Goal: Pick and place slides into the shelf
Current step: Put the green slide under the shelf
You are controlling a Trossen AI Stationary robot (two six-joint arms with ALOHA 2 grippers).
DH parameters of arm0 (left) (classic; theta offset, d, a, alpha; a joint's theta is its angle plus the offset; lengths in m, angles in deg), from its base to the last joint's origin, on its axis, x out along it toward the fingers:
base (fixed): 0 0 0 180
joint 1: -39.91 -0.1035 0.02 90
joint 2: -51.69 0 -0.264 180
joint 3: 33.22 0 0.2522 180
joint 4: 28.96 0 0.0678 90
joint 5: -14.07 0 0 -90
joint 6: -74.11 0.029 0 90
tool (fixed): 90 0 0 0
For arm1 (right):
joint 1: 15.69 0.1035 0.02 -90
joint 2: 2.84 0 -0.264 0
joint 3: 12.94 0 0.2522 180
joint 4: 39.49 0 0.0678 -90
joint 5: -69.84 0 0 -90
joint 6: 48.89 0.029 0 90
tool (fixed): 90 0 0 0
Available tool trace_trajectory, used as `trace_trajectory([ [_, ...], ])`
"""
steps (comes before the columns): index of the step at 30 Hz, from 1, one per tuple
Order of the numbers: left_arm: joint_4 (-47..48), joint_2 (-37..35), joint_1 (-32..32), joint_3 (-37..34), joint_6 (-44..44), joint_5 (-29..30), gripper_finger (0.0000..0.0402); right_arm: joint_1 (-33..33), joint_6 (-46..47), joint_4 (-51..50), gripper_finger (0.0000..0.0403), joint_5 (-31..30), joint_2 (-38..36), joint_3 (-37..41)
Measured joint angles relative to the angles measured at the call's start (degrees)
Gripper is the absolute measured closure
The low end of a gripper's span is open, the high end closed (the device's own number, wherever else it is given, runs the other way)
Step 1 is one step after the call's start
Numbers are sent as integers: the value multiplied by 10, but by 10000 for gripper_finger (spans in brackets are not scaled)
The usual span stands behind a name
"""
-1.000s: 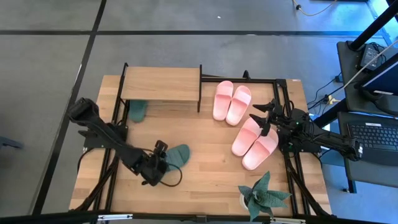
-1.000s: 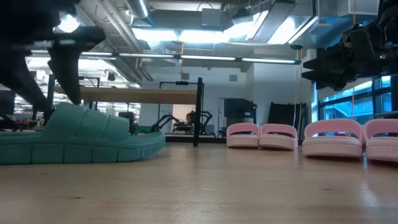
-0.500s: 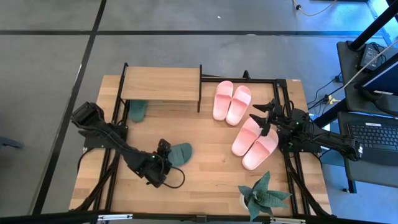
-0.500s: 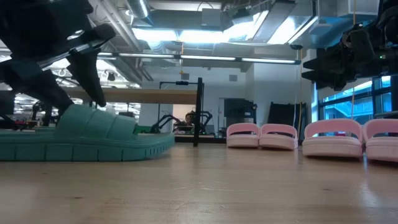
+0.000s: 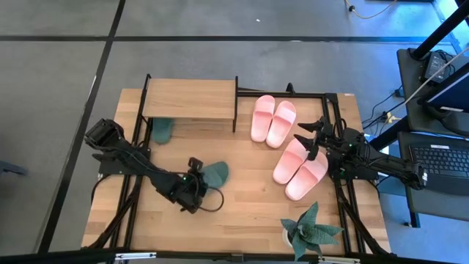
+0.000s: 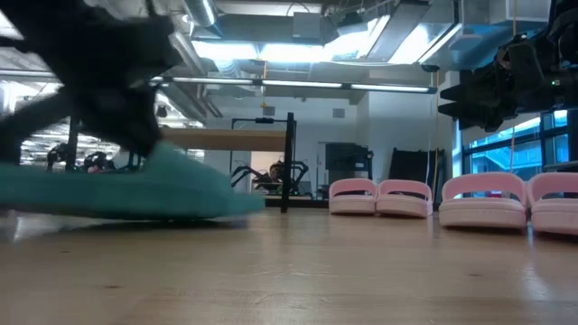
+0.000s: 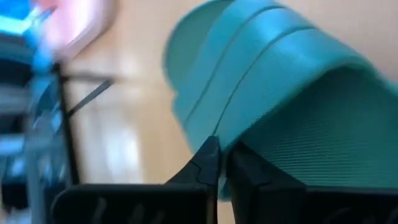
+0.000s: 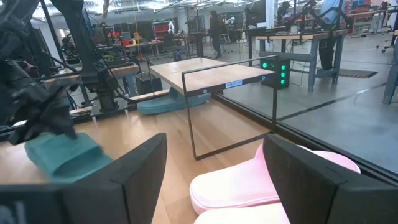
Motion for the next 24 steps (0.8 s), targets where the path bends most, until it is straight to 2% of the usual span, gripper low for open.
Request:
trace_trajectory([
  [3, 38, -13, -27, 0, -82, 27, 396, 0, 0, 0, 135, 0, 0, 0],
  [9, 113, -27, -95, 0, -215, 28, 398, 0, -1, 0, 135, 0, 0, 0],
  [13, 151, -28, -140, 0, -240, 30, 399, 0, -2, 0, 135, 0, 0, 0],
  [18, 174, -28, -185, 0, -271, 68, 399, 0, -2, 0, 135, 0, 0, 0],
  [24, 242, -28, -211, 0, -324, 66, 400, 0, -2, 0, 135, 0, 0, 0],
])
